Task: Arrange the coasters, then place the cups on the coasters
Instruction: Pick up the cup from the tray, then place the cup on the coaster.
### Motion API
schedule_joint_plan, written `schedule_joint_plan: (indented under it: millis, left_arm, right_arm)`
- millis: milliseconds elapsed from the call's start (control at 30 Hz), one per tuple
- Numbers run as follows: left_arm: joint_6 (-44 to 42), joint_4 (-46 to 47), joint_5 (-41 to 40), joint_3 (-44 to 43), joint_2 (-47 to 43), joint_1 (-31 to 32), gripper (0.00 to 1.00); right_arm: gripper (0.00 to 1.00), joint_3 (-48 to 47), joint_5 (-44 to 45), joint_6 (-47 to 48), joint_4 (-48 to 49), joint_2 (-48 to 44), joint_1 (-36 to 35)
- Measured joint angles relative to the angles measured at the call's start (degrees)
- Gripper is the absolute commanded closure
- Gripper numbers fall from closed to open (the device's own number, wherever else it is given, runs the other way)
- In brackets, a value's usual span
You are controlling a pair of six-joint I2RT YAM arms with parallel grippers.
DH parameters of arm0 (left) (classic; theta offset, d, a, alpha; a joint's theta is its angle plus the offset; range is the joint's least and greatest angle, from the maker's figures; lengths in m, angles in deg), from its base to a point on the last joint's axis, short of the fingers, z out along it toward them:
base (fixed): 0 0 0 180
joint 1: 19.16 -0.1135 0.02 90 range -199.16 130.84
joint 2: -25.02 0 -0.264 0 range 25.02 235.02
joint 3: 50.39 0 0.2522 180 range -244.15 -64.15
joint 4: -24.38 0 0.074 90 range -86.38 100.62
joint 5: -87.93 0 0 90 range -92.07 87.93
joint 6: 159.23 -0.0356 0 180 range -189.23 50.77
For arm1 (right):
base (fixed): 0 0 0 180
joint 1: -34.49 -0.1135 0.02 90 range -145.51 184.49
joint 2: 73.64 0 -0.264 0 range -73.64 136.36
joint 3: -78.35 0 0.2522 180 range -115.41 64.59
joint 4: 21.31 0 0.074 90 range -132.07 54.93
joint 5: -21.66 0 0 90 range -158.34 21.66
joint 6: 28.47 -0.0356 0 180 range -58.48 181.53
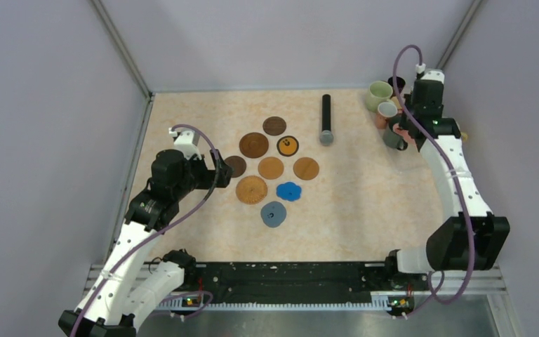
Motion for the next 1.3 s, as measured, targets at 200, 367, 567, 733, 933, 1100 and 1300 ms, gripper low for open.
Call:
schedule_joint_plan:
  millis: [200,367,567,733,933,1100,1300]
  left_arm:
    - [0.0,0.0,-0.15,0.0,0.0,0.0,0.01]
    - [0.0,0.02,-0.15,0.0,-0.02,0.0,0.01]
    - [0.22,0.02,-0.2,0.0,-0.02,0.0,0.03]
    - [0.83,0.11,-0.15,0.11,-0.02,0.0,0.04]
    - [0.87,0.24,-0.15,0.24,0.0,0.0,0.04]
    - [0.85,0.33,-0.26,0.26,-0.02,0.0,0.05]
    - [0.85,0.31,-1.22,0.35,-0.87,0.0,0.05]
  right_arm:
    - [1.0,4.46,-5.25,4.68,1.66,-6.69,-10.38]
    - [1.0,9.9,-12.11,10.95,2.73,-9.07,-18.71]
    - [1.0,14.08,-19.8,17.62,2.89,-9.18,-27.69]
    - [1.0,17.68,-23.63,23.93,5.42,-10.08,-34.1]
    - [1.0,17.05,-28.79,26.99,5.86,-9.16,-36.52]
    - [1.0,8.74,-30.58,28.85,6.29,-1.36,-36.5]
    - [1.0,-0.28,-34.47,35.21,6.21,8.5,-36.52]
